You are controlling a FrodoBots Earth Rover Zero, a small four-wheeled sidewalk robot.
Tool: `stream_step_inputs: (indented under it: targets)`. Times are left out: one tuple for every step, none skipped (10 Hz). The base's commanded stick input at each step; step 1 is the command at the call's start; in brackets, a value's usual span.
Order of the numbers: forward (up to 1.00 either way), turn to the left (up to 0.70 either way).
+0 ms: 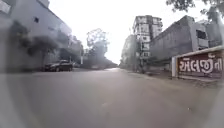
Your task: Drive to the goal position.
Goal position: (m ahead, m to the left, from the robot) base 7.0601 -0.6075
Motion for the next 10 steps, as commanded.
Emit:
stream_step_inputs:
  targets:
    - [1.00, 0.06]
    - [1.00, 0.06]
    - [1.00, 0.06]
    - [1.00, 0.06]
    - [1.00, 0.06]
    - [1.00, -0.10]
    - [1.00, -0.34]
    - [1.00, -0.34]
    - [1.00, -0.34]
    - [1.00, -0.34]
